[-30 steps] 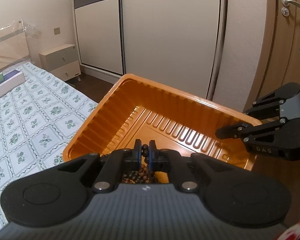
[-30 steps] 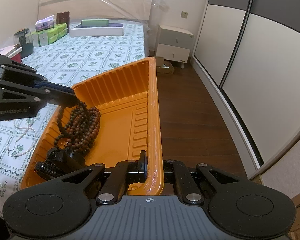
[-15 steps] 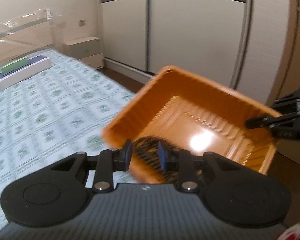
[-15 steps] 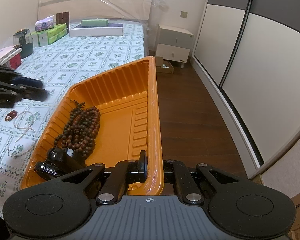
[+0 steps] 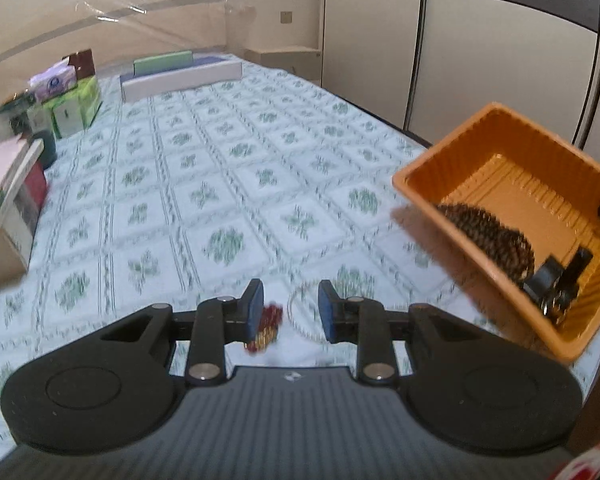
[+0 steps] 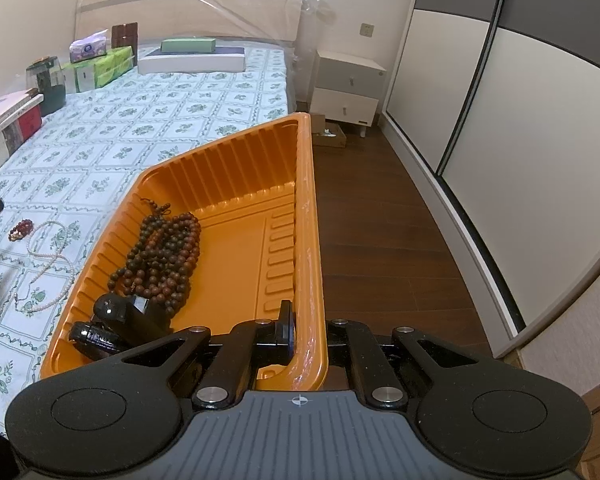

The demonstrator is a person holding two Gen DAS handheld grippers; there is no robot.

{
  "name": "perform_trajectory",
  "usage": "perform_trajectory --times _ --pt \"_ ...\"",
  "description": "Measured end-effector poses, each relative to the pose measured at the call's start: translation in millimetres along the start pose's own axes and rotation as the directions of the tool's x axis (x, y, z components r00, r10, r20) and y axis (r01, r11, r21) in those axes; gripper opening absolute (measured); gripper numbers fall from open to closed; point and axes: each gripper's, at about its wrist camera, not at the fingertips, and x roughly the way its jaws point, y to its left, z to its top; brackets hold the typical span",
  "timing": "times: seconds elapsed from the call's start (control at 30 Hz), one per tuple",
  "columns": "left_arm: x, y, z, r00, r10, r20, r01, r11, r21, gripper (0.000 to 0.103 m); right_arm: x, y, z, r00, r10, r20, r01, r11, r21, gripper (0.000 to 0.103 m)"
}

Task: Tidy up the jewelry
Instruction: 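Grasp the white pearl necklace from the pile with the left tool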

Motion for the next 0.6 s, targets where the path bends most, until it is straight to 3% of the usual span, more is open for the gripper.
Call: perform_trajectory --times 0.33,0.5,0.6 --pt "26 -18 -27 0.999 -0.007 -0.047 0.008 1.0 0.009 0.026 1 0 0 1.0 -0.006 -0.005 0.006 1.0 -0.006 0.006" --pt "43 -20 -22 0.998 -0.004 -0.062 0.002 0.999 -0.047 0.026 2 0 0 1.0 -0.01 -0.009 0.01 1.0 -0.006 0.006" --pt "57 -18 -20 0.994 0.035 -0.101 -0.044 0.996 -0.084 0.026 1 0 1 1.0 -0.01 -0.01 0.009 1.0 -0.007 0.006"
